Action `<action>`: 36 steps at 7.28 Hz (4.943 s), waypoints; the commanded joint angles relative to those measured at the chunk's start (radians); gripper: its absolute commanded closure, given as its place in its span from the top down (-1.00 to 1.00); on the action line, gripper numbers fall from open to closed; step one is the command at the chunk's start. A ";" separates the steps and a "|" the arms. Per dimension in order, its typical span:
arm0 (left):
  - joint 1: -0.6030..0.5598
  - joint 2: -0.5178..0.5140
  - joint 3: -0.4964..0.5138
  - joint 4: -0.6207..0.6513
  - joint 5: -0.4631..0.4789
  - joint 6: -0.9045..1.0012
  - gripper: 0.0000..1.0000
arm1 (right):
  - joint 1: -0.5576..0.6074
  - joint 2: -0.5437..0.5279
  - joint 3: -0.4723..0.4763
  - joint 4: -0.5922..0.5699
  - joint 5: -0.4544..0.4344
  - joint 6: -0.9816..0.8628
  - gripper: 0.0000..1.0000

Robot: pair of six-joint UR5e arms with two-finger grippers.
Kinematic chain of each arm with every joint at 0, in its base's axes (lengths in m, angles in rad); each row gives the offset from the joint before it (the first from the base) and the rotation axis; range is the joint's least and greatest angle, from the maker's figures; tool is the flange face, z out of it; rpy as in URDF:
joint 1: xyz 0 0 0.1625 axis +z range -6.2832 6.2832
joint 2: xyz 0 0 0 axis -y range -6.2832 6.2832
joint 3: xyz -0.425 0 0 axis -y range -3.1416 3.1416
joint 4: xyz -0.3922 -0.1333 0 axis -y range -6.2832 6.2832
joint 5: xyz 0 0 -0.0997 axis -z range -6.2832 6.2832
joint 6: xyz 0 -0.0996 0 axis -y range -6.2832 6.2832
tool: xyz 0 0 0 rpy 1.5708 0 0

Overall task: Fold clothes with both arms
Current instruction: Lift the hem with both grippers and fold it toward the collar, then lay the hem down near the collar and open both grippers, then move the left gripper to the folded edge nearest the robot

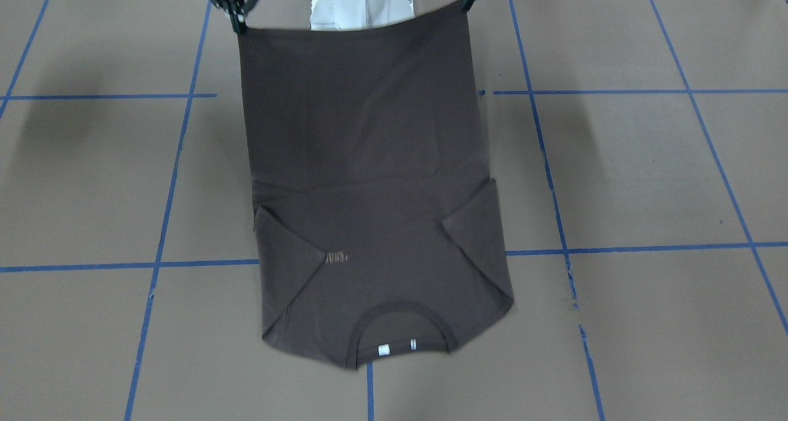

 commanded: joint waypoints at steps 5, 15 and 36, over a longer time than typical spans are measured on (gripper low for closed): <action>-0.313 -0.257 0.316 0.115 -0.029 0.321 -1.00 | 0.373 0.292 -0.377 0.042 0.120 -0.264 -1.00; -0.554 -0.428 1.113 -0.394 -0.021 0.558 -1.00 | 0.587 0.432 -1.050 0.608 0.139 -0.397 -1.00; -0.256 -0.001 0.802 -0.785 0.006 0.245 0.28 | 0.708 0.454 -1.067 0.615 0.335 -0.687 1.00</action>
